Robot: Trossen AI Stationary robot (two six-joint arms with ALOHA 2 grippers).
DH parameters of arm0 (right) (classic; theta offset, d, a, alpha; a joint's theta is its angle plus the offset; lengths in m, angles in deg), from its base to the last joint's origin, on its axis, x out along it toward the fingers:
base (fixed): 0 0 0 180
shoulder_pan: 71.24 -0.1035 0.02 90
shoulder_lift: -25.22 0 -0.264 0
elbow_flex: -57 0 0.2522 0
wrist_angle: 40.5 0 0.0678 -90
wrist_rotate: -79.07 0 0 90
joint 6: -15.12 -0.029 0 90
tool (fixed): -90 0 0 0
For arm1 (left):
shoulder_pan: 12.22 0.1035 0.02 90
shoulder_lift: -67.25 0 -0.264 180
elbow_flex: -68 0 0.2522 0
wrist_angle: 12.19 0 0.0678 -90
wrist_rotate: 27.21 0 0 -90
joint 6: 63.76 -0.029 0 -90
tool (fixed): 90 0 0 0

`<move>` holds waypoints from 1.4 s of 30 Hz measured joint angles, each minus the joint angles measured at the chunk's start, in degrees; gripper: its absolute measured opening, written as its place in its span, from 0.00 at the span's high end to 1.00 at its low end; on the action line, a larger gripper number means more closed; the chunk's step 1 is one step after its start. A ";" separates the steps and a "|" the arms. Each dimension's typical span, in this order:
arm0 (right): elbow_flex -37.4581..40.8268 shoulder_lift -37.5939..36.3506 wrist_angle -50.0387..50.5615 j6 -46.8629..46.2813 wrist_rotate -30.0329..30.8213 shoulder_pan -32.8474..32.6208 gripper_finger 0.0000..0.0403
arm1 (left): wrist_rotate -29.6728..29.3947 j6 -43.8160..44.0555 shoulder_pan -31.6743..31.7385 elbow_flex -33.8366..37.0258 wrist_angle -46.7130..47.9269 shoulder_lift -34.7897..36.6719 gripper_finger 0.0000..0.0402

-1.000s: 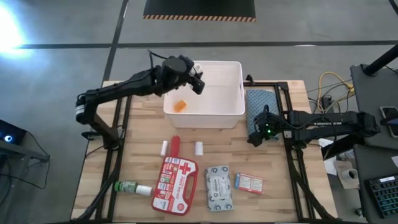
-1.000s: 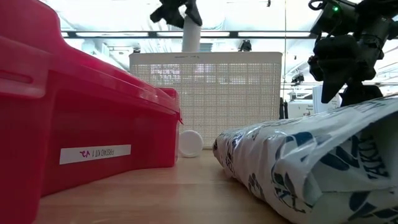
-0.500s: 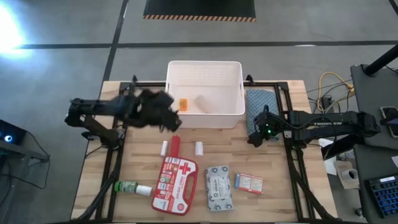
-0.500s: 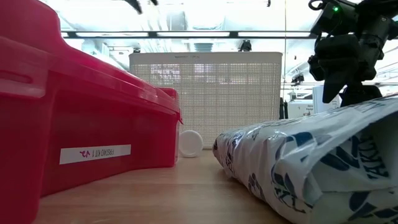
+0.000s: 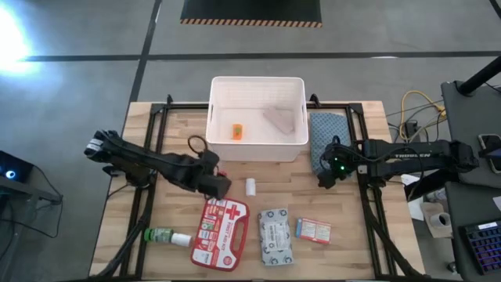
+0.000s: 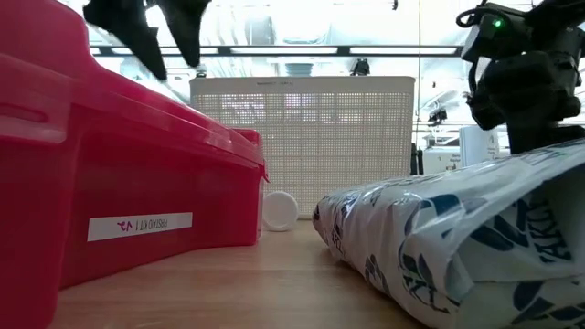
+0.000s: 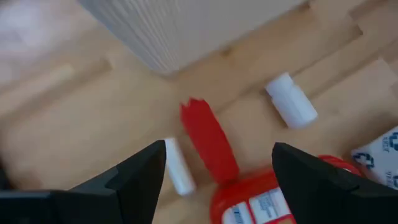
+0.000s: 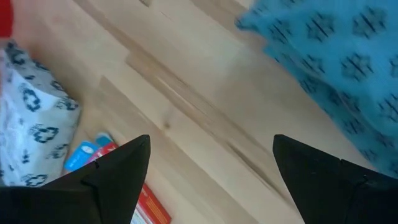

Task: Pick & place medical supplies in basket/bin
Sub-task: Put the red bandage into the white bin

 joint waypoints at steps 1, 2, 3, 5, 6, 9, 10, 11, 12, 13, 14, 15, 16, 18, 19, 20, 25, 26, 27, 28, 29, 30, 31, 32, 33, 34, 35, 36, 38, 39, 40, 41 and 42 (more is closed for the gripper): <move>0.00 0.00 0.30 -0.34 -0.01 -0.03 0.18 | 0.31 0.09 0.09 1.30 -1.77 -0.01 0.33; -0.01 0.00 0.66 -0.93 0.06 -0.13 0.18 | 0.43 0.14 0.12 2.52 -3.72 -0.12 0.33; -0.01 0.00 1.27 -1.36 0.42 -0.32 0.18 | 0.42 0.29 0.16 3.80 -5.96 -0.13 0.33; -0.01 0.01 2.56 -1.59 0.73 -0.41 0.18 | 0.89 1.28 0.39 6.45 -10.25 -0.13 0.33; -0.01 0.09 3.48 -1.71 1.08 -0.46 0.18 | 1.59 1.92 0.58 7.97 -12.43 -0.13 0.33; 0.20 0.11 7.84 -2.11 3.09 -0.63 0.18 | 3.85 3.05 1.46 13.14 -19.94 -0.21 0.33; 0.40 0.13 7.98 -2.10 3.39 -0.65 0.18 | 4.35 3.47 1.72 14.99 -22.43 -0.22 0.33; 0.45 0.10 7.71 -2.12 3.43 -0.70 0.18 | 4.47 3.89 2.03 16.73 -25.12 -0.22 0.33; 0.45 0.09 7.35 -2.24 3.43 -0.73 0.18 | 4.65 4.12 2.37 18.41 -28.01 -0.22 0.33; 0.47 0.09 7.36 -2.43 3.43 -0.74 0.18 | 4.89 4.18 2.70 20.10 -31.13 -0.22 0.33; 0.49 0.11 7.43 -2.56 3.43 -0.76 0.18 | 5.06 4.19 2.91 21.50 -33.72 -0.22 0.33; 0.49 0.15 7.40 -2.56 3.45 -0.76 0.18 | 5.25 4.21 2.97 22.88 -35.89 -0.22 0.33; 0.49 0.15 7.40 -2.56 3.45 -0.76 0.18 | 5.22 4.22 2.97 24.20 -37.86 -0.22 0.33; 0.49 0.13 7.32 -2.54 3.47 -0.76 0.18 | 5.08 4.22 2.97 26.64 -41.55 -0.26 0.33; 0.49 0.13 7.14 -2.51 3.49 -0.76 0.18 | 4.98 4.21 3.11 27.71 -42.53 -0.63 0.33; 0.49 0.13 6.75 -2.52 3.55 -0.76 0.18 | 5.01 4.11 3.29 28.49 -42.67 -1.03 0.33; 0.49 0.13 3.81 -2.96 3.93 -0.76 0.18 | 4.88 2.60 4.77 28.82 -42.08 -5.16 0.33; 0.49 0.13 3.10 -3.22 4.04 -0.75 0.18 | 4.89 2.52 4.92 27.86 -41.17 -5.87 0.33; 0.49 0.13 2.33 -3.40 4.04 -0.76 0.18 | 5.01 2.52 5.02 26.62 -39.91 -6.61 0.33; 0.49 0.13 1.67 -3.65 4.06 -0.76 0.18 | 4.90 2.50 5.08 25.14 -38.06 -7.33 0.33; 0.47 0.13 1.26 -3.81 4.08 -0.76 0.18 | 4.07 2.42 5.09 23.66 -35.81 -8.18 0.33; 0.47 0.13 0.80 -3.83 4.23 -0.76 0.18 | 2.68 1.82 5.09 22.30 -33.63 -9.22 0.33; 0.47 0.13 0.20 -3.83 4.67 -0.76 0.18 | 1.86 0.66 5.14 21.04 -31.26 -10.38 0.33; 0.47 0.13 -0.11 -3.85 4.99 -0.76 0.18 | 1.69 -0.56 5.34 19.82 -28.63 -11.68 0.33; 0.47 0.13 -0.11 -3.87 5.05 -0.73 0.18 | 1.98 -1.29 5.59 18.61 -25.65 -13.03 0.33; 0.46 0.13 -0.11 -3.85 5.16 -0.73 0.18 | 2.90 -1.38 5.62 17.39 -22.84 -14.35 0.33; 0.47 0.13 -0.11 -3.86 5.14 -0.76 0.18 | 3.54 -1.26 5.62 16.07 -20.76 -15.62 0.33; 0.47 0.13 -0.16 -3.85 5.14 -0.76 0.18 | 3.99 -1.11 5.52 14.86 -19.60 -16.53 0.33; 0.55 0.13 -0.18 -3.85 5.16 -0.75 0.18 | 4.09 -1.08 5.09 13.25 -19.21 -18.07 0.33; 0.59 0.13 -0.24 -3.85 5.18 -0.74 0.18 | 4.31 -1.11 5.06 12.79 -19.25 -18.85 0.33; 0.60 0.13 -0.28 -3.85 5.17 -0.76 0.18 | 4.55 -1.23 5.07 12.50 -19.25 -19.71 0.33; 0.60 0.13 -0.34 -3.85 5.21 -0.76 0.18 | 4.83 -1.17 5.08 12.43 -19.09 -20.40 0.33; 0.60 0.13 -0.34 -3.85 5.28 -0.76 0.18 | 5.55 -1.06 5.20 12.50 -19.02 -20.91 0.33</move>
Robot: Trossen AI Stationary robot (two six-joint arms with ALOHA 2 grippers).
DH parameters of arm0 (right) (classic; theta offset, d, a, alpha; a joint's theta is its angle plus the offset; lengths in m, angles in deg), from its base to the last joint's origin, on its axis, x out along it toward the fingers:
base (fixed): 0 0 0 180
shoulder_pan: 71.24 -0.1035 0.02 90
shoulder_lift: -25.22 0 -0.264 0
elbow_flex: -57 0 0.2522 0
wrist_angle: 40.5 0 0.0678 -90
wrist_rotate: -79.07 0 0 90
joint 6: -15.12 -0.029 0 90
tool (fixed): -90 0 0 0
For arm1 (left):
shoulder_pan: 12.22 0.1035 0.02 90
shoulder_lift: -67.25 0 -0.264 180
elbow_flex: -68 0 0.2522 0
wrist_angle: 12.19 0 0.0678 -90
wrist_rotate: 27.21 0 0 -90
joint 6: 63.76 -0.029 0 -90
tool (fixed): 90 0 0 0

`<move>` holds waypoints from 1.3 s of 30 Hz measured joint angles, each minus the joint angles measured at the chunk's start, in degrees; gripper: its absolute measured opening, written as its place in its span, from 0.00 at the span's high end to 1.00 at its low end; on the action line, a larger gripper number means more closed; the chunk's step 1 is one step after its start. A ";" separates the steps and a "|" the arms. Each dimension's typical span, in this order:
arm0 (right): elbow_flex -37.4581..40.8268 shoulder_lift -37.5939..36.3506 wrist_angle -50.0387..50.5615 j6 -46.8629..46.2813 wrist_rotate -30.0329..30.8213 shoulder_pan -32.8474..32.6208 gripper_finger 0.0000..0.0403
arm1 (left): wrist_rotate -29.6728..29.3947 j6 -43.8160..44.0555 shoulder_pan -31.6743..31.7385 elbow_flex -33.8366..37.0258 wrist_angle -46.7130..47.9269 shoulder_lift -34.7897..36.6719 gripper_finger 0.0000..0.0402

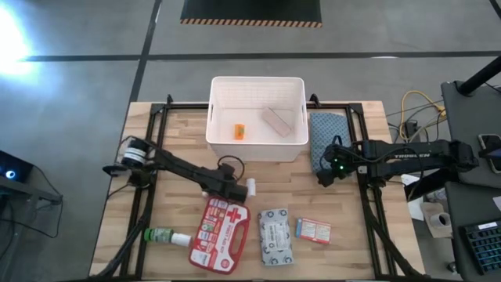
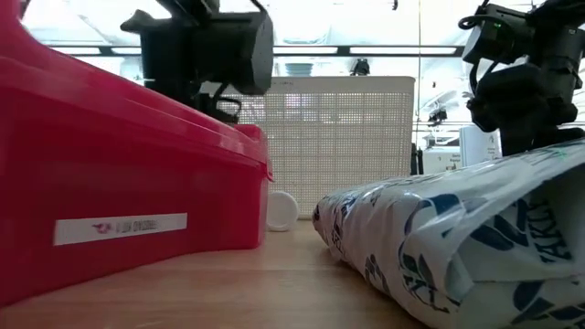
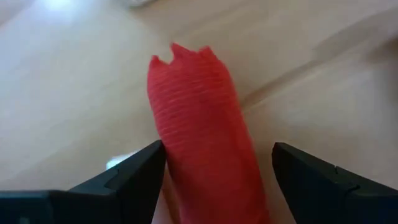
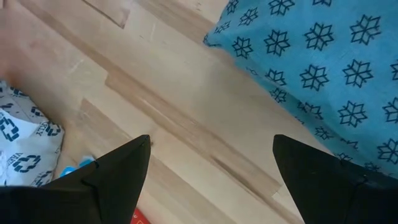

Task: Pick & place medical supplies in basket/bin
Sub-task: Put the red bandage into the white bin

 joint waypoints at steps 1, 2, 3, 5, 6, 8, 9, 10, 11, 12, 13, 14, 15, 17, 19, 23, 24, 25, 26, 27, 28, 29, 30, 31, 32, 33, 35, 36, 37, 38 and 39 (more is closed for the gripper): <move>0.00 0.00 -0.02 0.00 0.11 0.00 0.18 | 1.31 0.03 0.11 0.31 -0.11 -0.12 0.33; 0.00 0.00 -0.06 0.00 0.12 0.00 0.18 | 2.25 0.35 0.14 0.89 -0.15 -0.11 0.33; 0.00 0.00 -0.08 0.00 0.16 0.00 0.18 | 2.95 1.10 0.13 1.52 -0.24 -0.05 0.33; 0.00 0.00 -0.15 0.00 0.22 0.00 0.18 | 4.09 1.72 0.07 2.82 -0.32 0.82 0.34; 0.00 0.00 -0.13 0.00 0.31 0.00 0.18 | 4.62 1.75 -0.01 3.31 -0.04 1.20 0.36; 0.00 0.00 -0.15 0.08 0.65 0.00 0.18 | 5.21 1.63 -0.08 3.74 0.51 2.10 0.43; 0.01 0.00 -0.15 0.22 1.14 0.00 0.18 | 5.34 1.52 -0.08 3.77 0.76 2.60 0.48; 0.00 0.00 -0.18 0.25 1.43 0.00 0.18 | 4.92 1.47 0.02 3.81 0.96 3.29 0.53; 0.02 0.00 -0.19 0.42 1.61 0.02 0.18 | 4.12 1.40 0.23 3.74 1.11 3.97 0.59; 0.02 0.00 -0.23 0.56 1.80 0.04 0.18 | 3.33 1.15 0.30 3.53 1.58 4.70 0.64; 0.02 0.00 -0.29 0.67 2.16 0.04 0.18 | 2.78 0.69 0.41 3.48 2.14 5.40 0.70; 0.02 0.00 -0.33 0.68 2.57 0.02 0.18 | 2.74 0.41 0.42 3.30 3.00 5.97 0.76; 0.02 0.00 -0.38 0.70 2.78 0.04 0.18 | 2.71 0.25 0.44 2.97 4.45 6.93 0.81; 0.02 0.00 -0.41 0.85 2.89 0.04 0.18 | 3.01 0.27 -0.38 1.04 8.08 9.75 0.88; 0.02 0.00 -0.46 0.85 2.87 0.04 0.18 | 3.98 0.78 -1.94 -2.28 11.70 13.82 0.89; 0.02 0.00 -0.57 0.85 2.85 0.04 0.18 | 0.69 0.88 -6.39 -10.83 11.91 22.25 0.88; 0.02 0.00 -0.59 0.85 2.83 0.04 0.18 | -2.78 0.06 -7.52 -13.08 10.93 24.27 0.87; 0.02 0.00 -0.59 0.85 2.83 0.04 0.18 | -6.92 -1.37 -8.33 -15.04 9.34 26.26 0.85; 0.02 0.00 -0.61 0.85 2.74 0.04 0.18 | -11.13 -3.34 -8.74 -17.01 7.56 27.97 0.85; -0.02 0.00 -0.59 0.87 2.58 0.04 0.18 | -15.02 -6.16 -8.75 -18.58 5.36 29.46 0.85; -0.16 0.00 -0.59 0.85 2.45 0.04 0.18 | -18.75 -10.20 -8.60 -20.05 2.85 30.68 0.85; -0.34 0.00 -0.65 0.85 2.39 0.04 0.18 | -21.75 -14.69 -8.02 -21.25 0.08 31.57 0.85; -0.47 0.00 -0.66 0.86 2.40 0.04 0.18 | -24.15 -19.40 -6.95 -22.31 -2.60 32.22 0.86; -0.56 0.00 -0.66 0.87 2.39 0.04 0.18 | -25.21 -24.16 -5.39 -23.19 -4.97 32.67 0.87; -0.62 0.00 -0.71 0.88 2.39 0.04 0.18 | -25.16 -29.00 -3.37 -24.00 -7.05 33.01 0.87; -0.66 0.00 -0.95 0.92 2.39 0.04 0.18 | -24.47 -33.62 -0.90 -24.81 -8.75 33.08 0.87; -0.66 0.00 -1.87 0.93 2.38 0.04 0.18 | -21.56 -40.16 4.85 -26.27 -10.42 32.76 0.87; -0.66 0.00 -2.26 0.92 2.37 0.04 0.18 | -18.90 -42.28 8.12 -26.90 -10.81 32.27 0.87; -0.66 0.00 -2.64 0.92 2.37 0.04 0.18 | -15.46 -43.88 11.70 -27.43 -11.17 31.71 0.87; -0.66 0.00 -3.08 0.91 2.30 0.04 0.18 | -11.37 -45.31 15.07 -27.83 -11.41 30.88 0.87; -0.66 0.00 -3.58 0.88 2.26 0.04 0.18 | -7.11 -46.68 18.43 -27.88 -11.93 30.02 0.87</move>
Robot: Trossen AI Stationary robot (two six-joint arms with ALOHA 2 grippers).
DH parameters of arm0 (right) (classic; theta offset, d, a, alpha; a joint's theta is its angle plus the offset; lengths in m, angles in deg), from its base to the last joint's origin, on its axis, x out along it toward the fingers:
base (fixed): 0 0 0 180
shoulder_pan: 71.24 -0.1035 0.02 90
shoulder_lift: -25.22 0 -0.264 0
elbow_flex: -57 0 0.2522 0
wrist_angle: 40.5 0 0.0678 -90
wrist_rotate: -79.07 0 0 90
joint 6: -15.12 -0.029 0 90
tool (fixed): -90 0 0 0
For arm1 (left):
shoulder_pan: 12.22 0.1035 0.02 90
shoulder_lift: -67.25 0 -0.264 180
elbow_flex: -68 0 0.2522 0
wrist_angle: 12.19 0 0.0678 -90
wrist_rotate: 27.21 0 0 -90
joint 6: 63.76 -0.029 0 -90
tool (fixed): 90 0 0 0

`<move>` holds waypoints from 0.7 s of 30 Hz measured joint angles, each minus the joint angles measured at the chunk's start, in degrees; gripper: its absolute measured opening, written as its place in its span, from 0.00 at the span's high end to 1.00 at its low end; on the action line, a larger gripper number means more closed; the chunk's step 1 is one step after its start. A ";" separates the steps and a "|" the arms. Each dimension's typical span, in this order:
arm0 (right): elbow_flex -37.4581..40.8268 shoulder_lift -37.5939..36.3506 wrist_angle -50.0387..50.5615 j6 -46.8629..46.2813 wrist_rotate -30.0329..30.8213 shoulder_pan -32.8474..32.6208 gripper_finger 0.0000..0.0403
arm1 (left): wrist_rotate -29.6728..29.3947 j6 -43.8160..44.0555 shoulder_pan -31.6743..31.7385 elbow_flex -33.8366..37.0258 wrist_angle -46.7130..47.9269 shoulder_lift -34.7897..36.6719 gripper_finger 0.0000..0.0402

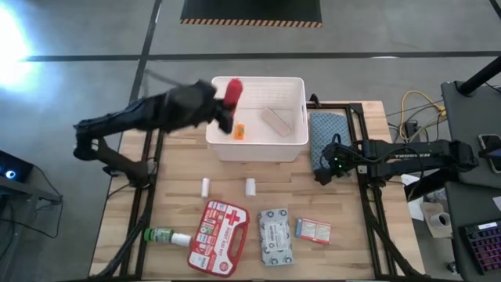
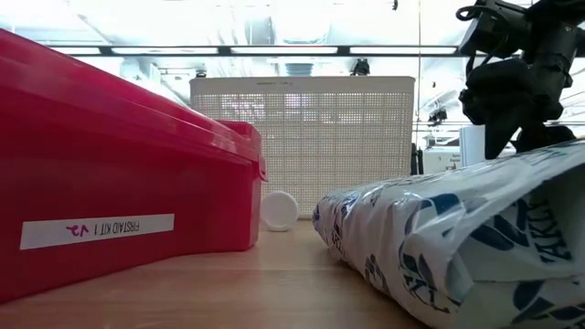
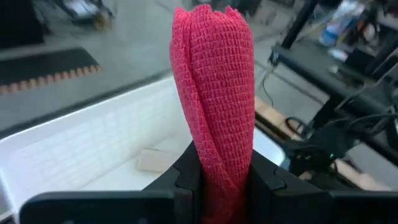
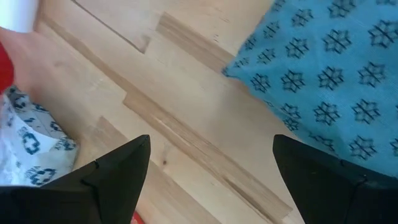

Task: Pick & place medical supplies in basket/bin
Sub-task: Put the red bandage into the white bin, then put the white rolled gauze into the white bin

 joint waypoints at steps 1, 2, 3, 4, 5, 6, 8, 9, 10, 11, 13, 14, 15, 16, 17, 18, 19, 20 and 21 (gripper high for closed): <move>-0.02 0.00 -0.31 -0.18 0.05 0.00 0.18 | 3.96 -1.34 2.82 0.06 -0.87 -1.09 0.87; -0.02 0.00 -0.25 -0.52 0.21 -0.02 0.18 | 7.33 -3.06 5.63 0.35 -2.28 -2.30 0.87; -0.02 0.00 -0.22 -0.80 0.31 0.00 0.18 | 10.08 -4.79 8.13 0.44 -2.85 -3.59 0.87; -0.02 0.00 -0.26 -0.86 0.41 0.00 0.18 | 11.53 -6.03 10.42 0.50 -2.70 -5.03 0.87; 0.00 0.00 -0.23 -0.86 0.41 0.00 0.18 | 12.01 -6.80 12.23 0.52 -2.41 -6.59 0.85; 0.00 0.00 -0.24 -0.84 0.41 -0.02 0.18 | 12.00 -7.61 13.63 0.52 -1.96 -7.99 0.83; 0.00 0.00 -0.22 -0.85 0.41 -0.02 0.18 | 12.00 -8.08 15.61 0.55 0.77 -10.74 0.75; 0.00 0.00 -0.22 -0.84 0.41 -0.02 0.18 | 12.00 -7.53 15.97 0.55 1.92 -11.86 0.70; 0.00 0.00 -0.22 -0.86 0.41 -0.02 0.18 | 12.00 -6.64 16.06 0.31 3.24 -12.83 0.65; 0.00 0.00 -0.20 -0.90 0.41 -0.02 0.18 | 12.18 -5.65 15.97 0.02 4.30 -13.47 0.60; 0.00 0.00 -0.20 -1.08 0.41 -0.02 0.18 | 12.45 -4.78 15.27 -1.52 6.75 -13.97 0.48; 0.00 0.00 -0.17 -1.08 0.41 -0.02 0.18 | 12.42 -4.57 14.62 -2.54 8.01 -13.83 0.43; 0.00 0.00 -0.17 -1.08 0.41 -0.02 0.18 | 12.40 -4.56 14.06 -3.57 9.60 -13.33 0.38; 0.00 0.00 -0.16 -1.03 0.41 -0.02 0.18 | 12.36 -4.70 13.22 -4.75 11.74 -12.87 0.34; 0.00 0.00 -0.12 -0.91 0.41 -0.02 0.18 | 12.04 -4.75 12.15 -6.28 14.76 -12.22 0.30; 0.00 0.00 -0.06 -0.64 0.41 -0.02 0.18 | 10.97 -4.74 10.88 -7.74 18.09 -11.89 0.26; 0.00 0.00 -0.02 -0.33 0.43 -0.02 0.18 | 9.79 -4.31 9.41 -9.28 22.03 -11.41 0.24; 0.00 0.00 -0.04 0.06 0.45 -0.02 0.18 | 9.29 -3.15 7.92 -10.83 26.52 -11.13 0.22; 0.00 0.00 0.00 0.32 0.43 -0.02 0.18 | 9.42 -1.00 6.39 -12.26 31.32 -11.00 0.21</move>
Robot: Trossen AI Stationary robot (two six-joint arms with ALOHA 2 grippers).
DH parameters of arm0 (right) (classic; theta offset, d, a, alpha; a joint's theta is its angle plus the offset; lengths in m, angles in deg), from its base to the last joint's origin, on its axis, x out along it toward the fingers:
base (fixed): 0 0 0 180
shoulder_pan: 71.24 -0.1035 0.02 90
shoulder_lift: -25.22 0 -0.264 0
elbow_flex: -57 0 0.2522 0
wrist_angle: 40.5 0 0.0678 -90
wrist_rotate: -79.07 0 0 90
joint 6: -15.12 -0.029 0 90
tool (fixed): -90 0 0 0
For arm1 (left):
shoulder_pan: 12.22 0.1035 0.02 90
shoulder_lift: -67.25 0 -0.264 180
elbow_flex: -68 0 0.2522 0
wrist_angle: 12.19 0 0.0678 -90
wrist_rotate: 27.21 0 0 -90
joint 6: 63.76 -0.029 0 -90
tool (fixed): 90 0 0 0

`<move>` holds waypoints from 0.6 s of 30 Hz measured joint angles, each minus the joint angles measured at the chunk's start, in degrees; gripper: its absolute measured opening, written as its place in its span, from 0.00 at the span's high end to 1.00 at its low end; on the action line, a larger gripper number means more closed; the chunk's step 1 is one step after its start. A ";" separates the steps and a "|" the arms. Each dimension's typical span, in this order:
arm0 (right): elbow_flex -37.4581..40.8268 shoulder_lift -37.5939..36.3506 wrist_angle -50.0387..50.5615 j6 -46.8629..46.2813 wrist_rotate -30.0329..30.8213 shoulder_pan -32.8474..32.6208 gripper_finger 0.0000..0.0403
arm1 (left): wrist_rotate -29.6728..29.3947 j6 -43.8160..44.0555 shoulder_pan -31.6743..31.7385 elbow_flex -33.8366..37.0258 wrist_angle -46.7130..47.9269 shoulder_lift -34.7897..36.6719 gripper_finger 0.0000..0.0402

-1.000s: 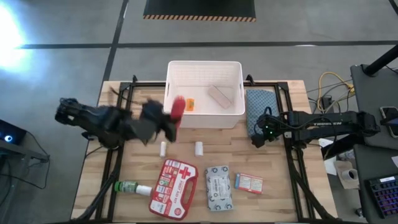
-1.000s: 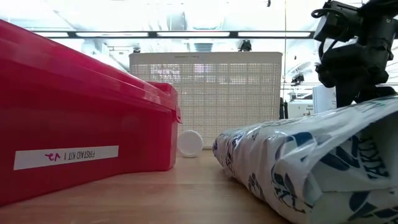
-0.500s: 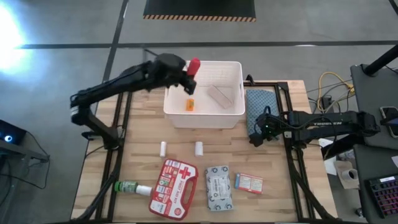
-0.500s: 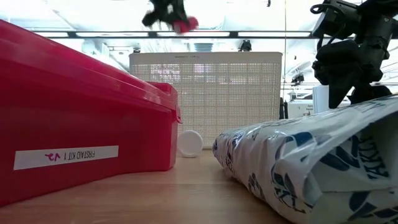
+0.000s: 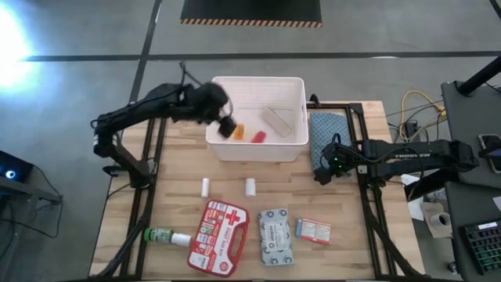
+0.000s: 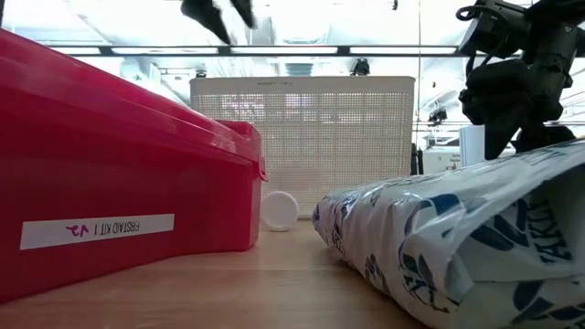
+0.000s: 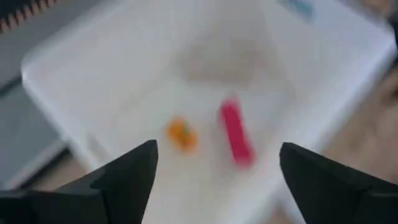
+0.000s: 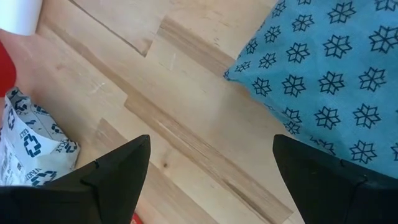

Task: Pick & place medical supplies in basket/bin
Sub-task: Put the white rolled gauze into the white bin

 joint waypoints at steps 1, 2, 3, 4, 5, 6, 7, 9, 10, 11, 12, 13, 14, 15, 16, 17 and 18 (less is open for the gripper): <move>0.00 0.00 -0.02 0.17 0.02 0.00 0.18 | 0.15 3.73 -1.66 -1.15 4.83 0.26 0.21; 0.00 0.00 0.00 0.50 0.00 0.00 0.18 | 0.12 8.32 -3.86 -1.83 9.93 0.35 0.21; 0.00 0.00 0.00 0.63 0.02 0.00 0.18 | -0.22 12.99 -6.46 -1.84 14.36 0.41 0.21; 0.02 0.00 0.00 0.69 0.02 0.00 0.18 | -0.69 17.76 -9.40 -0.85 16.81 0.50 0.21; 0.02 0.00 0.00 0.76 0.03 0.00 0.18 | -0.75 21.47 -12.39 1.37 15.95 0.91 0.21; 0.02 0.00 -0.01 0.79 0.03 -0.01 0.18 | -0.52 24.67 -15.39 4.39 14.30 2.01 0.22; 0.02 0.01 -0.02 0.79 0.06 -0.02 0.18 | -0.55 28.25 -18.29 7.47 13.00 2.17 0.22; 0.02 0.14 -0.07 1.02 0.20 0.00 0.18 | -0.88 35.87 -21.99 13.02 11.91 2.17 0.23; 0.04 0.17 -0.07 1.21 0.18 -0.02 0.18 | -0.94 40.37 -23.25 16.05 13.19 2.19 0.24; 0.04 0.19 -0.19 1.33 0.19 -0.02 0.18 | -0.78 45.09 -24.56 19.21 14.86 2.27 0.24; 0.04 0.24 -0.31 1.56 0.20 -0.01 0.18 | -0.33 49.53 -25.54 22.39 15.41 2.53 0.24; 0.04 0.24 -0.23 1.67 0.21 0.00 0.18 | 0.53 53.07 -26.41 25.41 14.62 2.86 0.25; 0.04 0.24 -0.24 1.81 0.20 0.00 0.18 | 1.62 55.83 -27.49 28.36 13.18 3.23 0.25; 0.04 0.24 -0.28 2.13 0.20 0.00 0.18 | 2.68 57.80 -28.37 31.42 11.59 3.69 0.25; 0.04 0.24 -0.28 2.45 0.20 0.01 0.18 | 3.66 59.23 -28.72 34.16 9.41 4.24 0.25; 0.04 0.24 -0.26 2.67 0.21 0.02 0.18 | 4.13 60.48 -28.71 37.10 5.81 5.27 0.26; 0.04 0.24 -0.28 2.87 0.20 0.02 0.18 | 3.97 61.56 -28.55 40.14 1.52 6.45 0.26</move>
